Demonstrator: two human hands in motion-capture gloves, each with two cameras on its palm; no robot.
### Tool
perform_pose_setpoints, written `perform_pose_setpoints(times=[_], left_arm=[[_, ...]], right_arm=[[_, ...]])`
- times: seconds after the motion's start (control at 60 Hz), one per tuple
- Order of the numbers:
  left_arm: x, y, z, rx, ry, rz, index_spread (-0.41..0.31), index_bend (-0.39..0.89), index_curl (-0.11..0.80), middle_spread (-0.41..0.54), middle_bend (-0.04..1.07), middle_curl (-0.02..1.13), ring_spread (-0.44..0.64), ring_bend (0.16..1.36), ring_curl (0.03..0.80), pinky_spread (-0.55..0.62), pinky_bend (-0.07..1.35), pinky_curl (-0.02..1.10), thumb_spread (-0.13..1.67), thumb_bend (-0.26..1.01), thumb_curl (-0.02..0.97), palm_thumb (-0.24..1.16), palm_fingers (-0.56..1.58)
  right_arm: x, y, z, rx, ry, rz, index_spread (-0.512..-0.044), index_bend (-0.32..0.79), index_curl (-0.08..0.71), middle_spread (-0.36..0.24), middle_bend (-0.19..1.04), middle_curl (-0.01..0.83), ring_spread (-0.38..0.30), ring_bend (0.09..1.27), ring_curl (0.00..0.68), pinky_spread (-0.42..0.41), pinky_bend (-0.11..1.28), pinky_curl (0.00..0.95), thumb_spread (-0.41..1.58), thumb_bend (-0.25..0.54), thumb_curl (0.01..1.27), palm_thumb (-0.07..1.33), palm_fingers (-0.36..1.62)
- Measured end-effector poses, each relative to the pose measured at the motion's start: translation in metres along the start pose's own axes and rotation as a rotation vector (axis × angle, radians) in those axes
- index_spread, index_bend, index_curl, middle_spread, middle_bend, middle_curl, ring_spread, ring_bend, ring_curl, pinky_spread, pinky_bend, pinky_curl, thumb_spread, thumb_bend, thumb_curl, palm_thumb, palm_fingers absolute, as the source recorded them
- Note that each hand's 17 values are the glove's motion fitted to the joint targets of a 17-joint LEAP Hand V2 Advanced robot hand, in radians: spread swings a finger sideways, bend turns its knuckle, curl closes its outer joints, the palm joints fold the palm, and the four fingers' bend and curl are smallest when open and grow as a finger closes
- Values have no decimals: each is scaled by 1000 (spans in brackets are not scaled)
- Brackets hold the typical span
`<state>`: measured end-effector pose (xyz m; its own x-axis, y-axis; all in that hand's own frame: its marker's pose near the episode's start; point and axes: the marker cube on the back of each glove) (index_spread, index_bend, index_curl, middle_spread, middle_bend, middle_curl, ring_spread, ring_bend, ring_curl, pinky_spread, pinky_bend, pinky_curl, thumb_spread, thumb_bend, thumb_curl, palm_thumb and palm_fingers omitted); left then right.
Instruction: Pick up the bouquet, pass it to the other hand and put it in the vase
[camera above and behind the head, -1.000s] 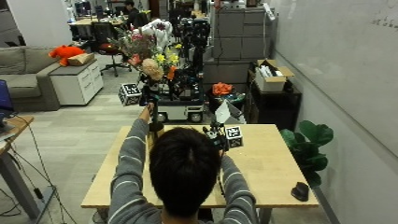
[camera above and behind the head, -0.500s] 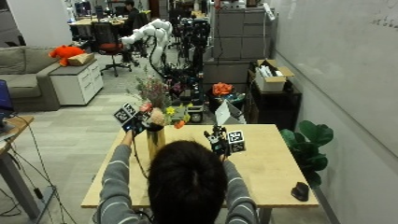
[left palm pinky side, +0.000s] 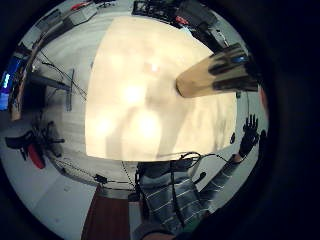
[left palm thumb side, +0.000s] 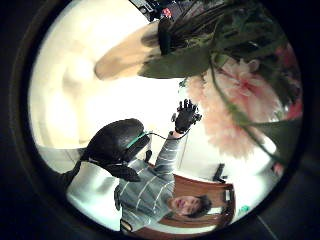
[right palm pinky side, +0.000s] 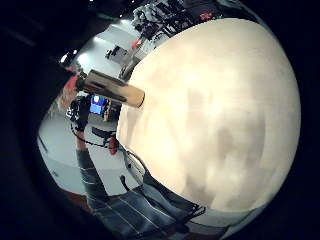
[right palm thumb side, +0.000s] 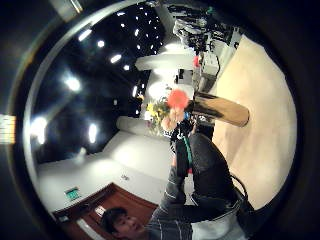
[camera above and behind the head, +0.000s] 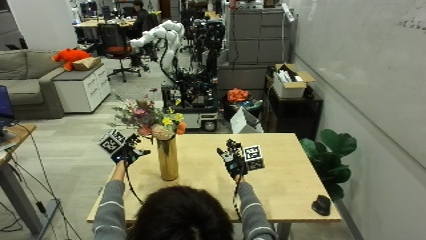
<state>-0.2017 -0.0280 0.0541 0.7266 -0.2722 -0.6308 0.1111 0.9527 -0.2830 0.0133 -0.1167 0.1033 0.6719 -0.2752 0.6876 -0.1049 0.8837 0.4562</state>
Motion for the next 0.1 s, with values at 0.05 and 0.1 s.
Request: perform_pose_setpoints(times=[0.05, 0.1], left_arm=[[-1, 3, 4, 81, -12, -49, 239, 58, 97, 416, 189, 306, 481, 574, 278, 488, 378, 309, 833, -34, 344, 318, -158], [-16, -9, 2, 144, -60, -175, 239, 62, 88, 415, 190, 307, 483, 576, 277, 484, 372, 308, 835, -34, 343, 319, -152]], right_arm=[[-1, -1, 3, -21, -53, -1, -405, 128, 204, -121, 190, 349, -62, 449, 314, 212, 488, 353, 1099, -22, 400, 616, 264], [-7, 0, 1, -19, -46, -52, -405, 128, 206, -121, 190, 348, -62, 449, 314, 211, 483, 351, 1099, -22, 400, 616, 264]])
